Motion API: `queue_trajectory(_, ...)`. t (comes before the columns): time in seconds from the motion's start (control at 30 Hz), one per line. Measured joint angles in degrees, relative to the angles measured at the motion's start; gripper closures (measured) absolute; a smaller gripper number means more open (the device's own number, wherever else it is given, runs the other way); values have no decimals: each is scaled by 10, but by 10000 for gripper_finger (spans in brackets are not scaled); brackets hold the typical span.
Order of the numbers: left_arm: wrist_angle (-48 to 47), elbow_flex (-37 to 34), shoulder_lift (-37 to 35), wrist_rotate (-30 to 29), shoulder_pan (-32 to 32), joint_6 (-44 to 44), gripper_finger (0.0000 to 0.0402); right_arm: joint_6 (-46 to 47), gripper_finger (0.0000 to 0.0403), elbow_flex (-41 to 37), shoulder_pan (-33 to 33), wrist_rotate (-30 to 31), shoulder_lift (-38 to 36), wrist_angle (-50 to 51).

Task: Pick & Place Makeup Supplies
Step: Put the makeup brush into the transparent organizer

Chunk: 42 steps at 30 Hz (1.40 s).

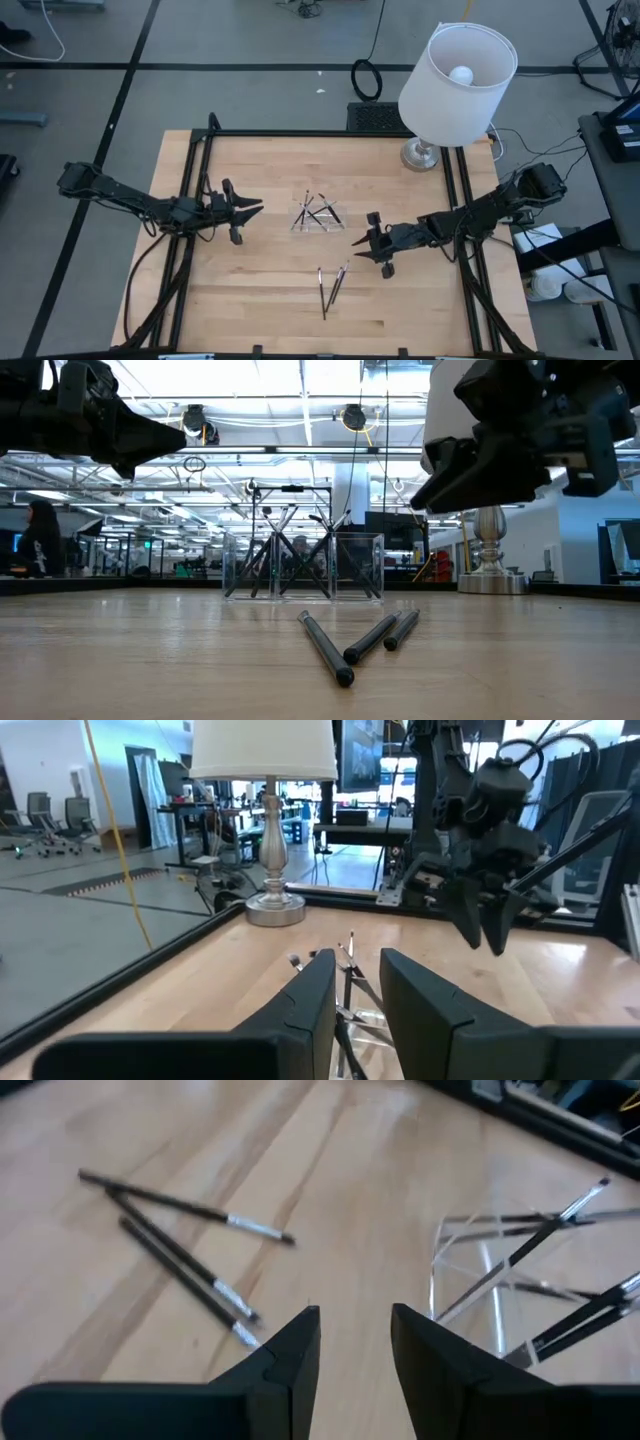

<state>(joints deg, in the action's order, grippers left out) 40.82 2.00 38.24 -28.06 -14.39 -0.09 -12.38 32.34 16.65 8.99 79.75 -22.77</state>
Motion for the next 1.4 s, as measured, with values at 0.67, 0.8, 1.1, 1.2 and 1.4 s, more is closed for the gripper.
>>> queue_trajectory(0.67,-8,0,0,1,0,-16,311,24,287,0,-20,-48,0,9)
queue_trajectory(0.8,-9,0,0,1,0,-12,311,37,287,0,-20,-46,0,-13)
queue_trajectory(1.1,-8,0,0,-1,0,-14,311,53,287,59,0,-28,32,29)
queue_trajectory(1.2,-8,0,0,-2,0,-15,311,51,287,81,0,-28,63,57)
queue_trajectory(1.4,-8,0,0,-3,0,-13,311,0,287,85,-8,-29,100,64)
